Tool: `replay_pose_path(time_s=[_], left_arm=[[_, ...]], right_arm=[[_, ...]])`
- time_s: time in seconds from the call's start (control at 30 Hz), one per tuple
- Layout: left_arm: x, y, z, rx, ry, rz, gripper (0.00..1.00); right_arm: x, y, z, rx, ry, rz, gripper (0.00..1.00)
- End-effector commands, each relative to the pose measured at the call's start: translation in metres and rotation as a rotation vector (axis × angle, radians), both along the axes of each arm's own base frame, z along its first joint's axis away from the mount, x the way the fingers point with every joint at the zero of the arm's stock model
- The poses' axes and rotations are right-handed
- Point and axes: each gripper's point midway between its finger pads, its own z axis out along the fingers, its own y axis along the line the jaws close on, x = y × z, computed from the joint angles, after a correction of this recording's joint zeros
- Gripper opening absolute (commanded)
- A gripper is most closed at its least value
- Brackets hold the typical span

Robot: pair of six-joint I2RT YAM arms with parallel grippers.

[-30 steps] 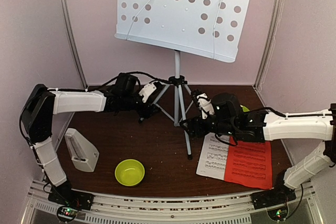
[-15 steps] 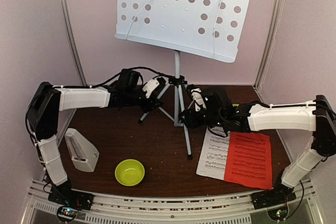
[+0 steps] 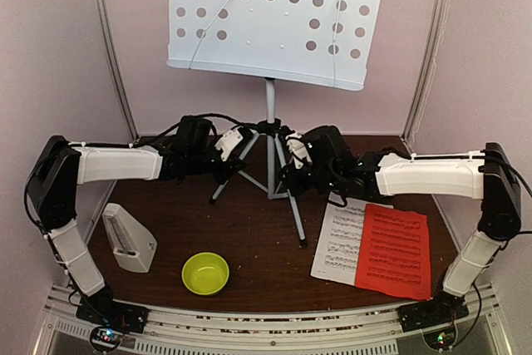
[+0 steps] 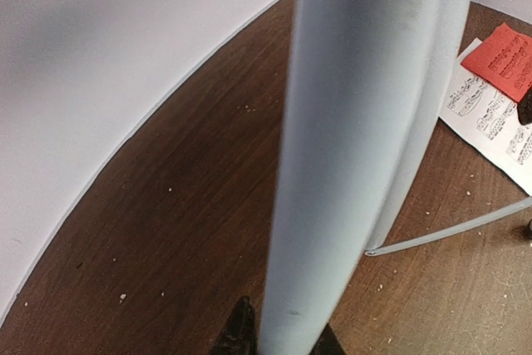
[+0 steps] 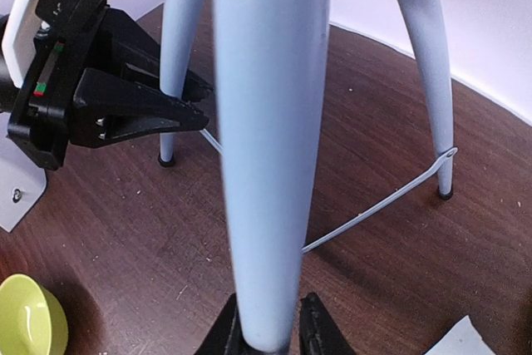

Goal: Set up the instrument practice props

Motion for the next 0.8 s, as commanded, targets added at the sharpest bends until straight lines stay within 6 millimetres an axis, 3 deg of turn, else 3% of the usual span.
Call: replay_pose_path(time_s=[0.0,0.2,0.53,0.77], left_arm=[[-0.003,0.02,0.016,-0.11,0.021,0.13,0.05],[-0.016,0.028,0.015,-0.135,0.033,0.194,0.05],[-0.024,0.034,0.001,-0.121,0.064,0.301,0.03],[-0.021,0.045,-0.01,-0.073,0.068,0.324,0.0]], right_arm=[[0.012,0.001,0.011,-0.037,-0.065,0.045,0.16],[0.022,0.005,0.008,-0.064,-0.085,0.133,0.0],[0.045,-0.001,0.011,-0.088,-0.121,0.177,0.0],[0.038,-0.012,0.014,-0.11,-0.124,0.177,0.0]])
